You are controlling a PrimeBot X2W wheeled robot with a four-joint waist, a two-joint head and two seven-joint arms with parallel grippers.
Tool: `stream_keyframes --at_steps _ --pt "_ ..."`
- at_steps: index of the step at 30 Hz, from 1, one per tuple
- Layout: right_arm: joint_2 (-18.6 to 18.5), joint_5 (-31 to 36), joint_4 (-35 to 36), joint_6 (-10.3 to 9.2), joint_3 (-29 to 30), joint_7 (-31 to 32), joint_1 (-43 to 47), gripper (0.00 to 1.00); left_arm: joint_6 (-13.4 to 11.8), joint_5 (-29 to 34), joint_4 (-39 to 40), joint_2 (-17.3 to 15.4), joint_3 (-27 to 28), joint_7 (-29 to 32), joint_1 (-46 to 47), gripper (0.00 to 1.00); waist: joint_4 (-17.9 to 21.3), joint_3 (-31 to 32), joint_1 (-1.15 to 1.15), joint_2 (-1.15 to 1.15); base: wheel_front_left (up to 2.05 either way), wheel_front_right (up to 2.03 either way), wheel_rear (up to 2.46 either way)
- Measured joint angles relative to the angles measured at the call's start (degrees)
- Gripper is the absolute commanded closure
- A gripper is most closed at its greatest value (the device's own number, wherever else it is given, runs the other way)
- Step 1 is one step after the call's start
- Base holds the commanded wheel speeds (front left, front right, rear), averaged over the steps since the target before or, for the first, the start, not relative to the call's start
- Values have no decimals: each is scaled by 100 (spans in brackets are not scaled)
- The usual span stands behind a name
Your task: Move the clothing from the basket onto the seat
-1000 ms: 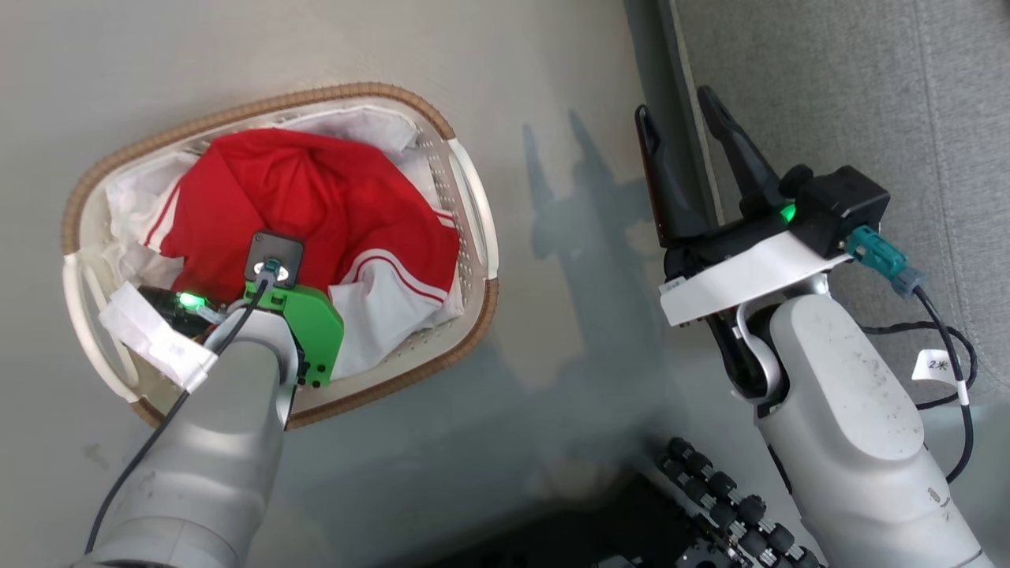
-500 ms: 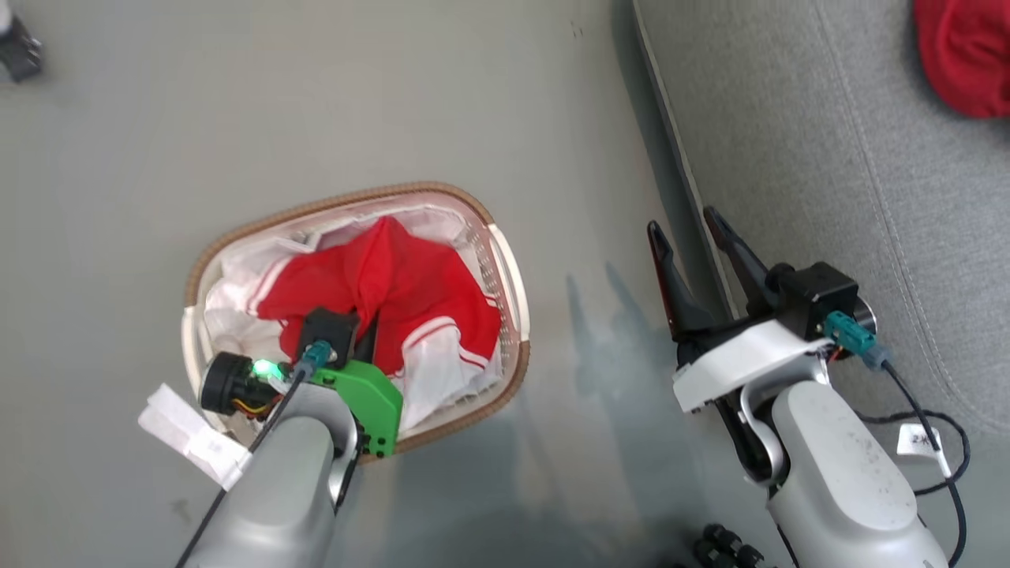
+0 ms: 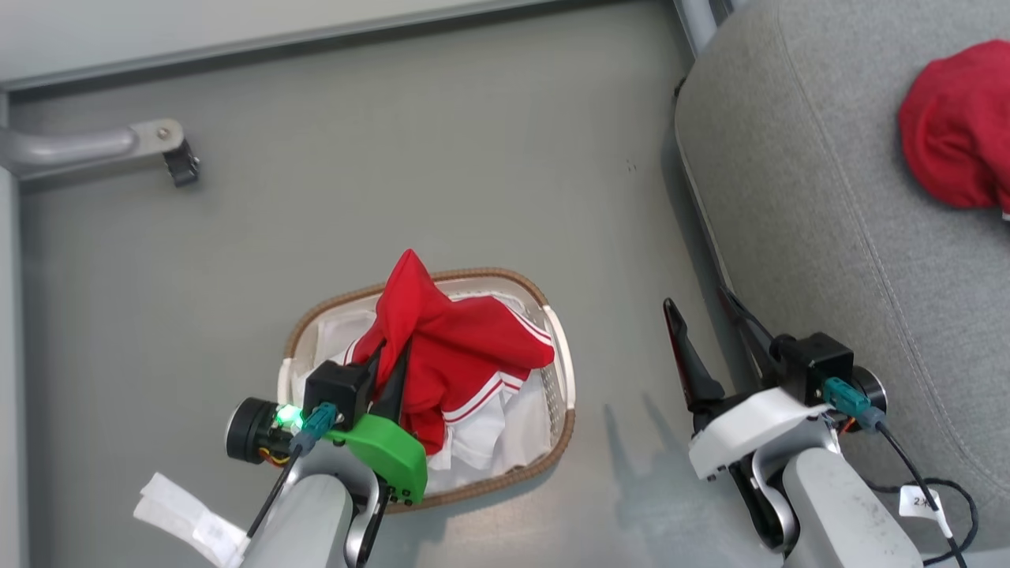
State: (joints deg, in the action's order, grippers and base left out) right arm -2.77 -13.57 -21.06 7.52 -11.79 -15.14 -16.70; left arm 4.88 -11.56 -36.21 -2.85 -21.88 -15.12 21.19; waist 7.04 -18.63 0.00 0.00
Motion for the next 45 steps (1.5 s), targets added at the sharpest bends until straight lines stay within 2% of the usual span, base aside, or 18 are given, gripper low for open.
stream_keyframes --at_steps 9,16,25,31,37,45 --pt "-1 38 -111 0 -3 0 476 0 22 -38 912 1 310 1 -516 100 -234 743 0 0 0 0 0" --pt "-1 34 -203 0 -21 0 711 0 65 -69 1606 0 366 0 -550 100 -331 1191 0 0 0 0 0" --pt "-1 33 -248 0 -33 0 900 0 108 -271 2495 2 188 0 -409 100 -316 1512 0 0 0 0 0" --pt "-5 -4 -230 0 -82 0 951 0 65 -352 2664 3 54 0 -405 100 -255 1562 0 0 0 0 0" --pt "-4 -4 43 0 -634 0 732 0 54 -457 2720 3 -121 0 -395 100 -255 1509 0 0 0 0 0" --pt "-2 -243 401 0 -1947 1 -180 0 -2 -601 2704 3 -423 0 -309 100 -355 1421 0 0 0 0 0"
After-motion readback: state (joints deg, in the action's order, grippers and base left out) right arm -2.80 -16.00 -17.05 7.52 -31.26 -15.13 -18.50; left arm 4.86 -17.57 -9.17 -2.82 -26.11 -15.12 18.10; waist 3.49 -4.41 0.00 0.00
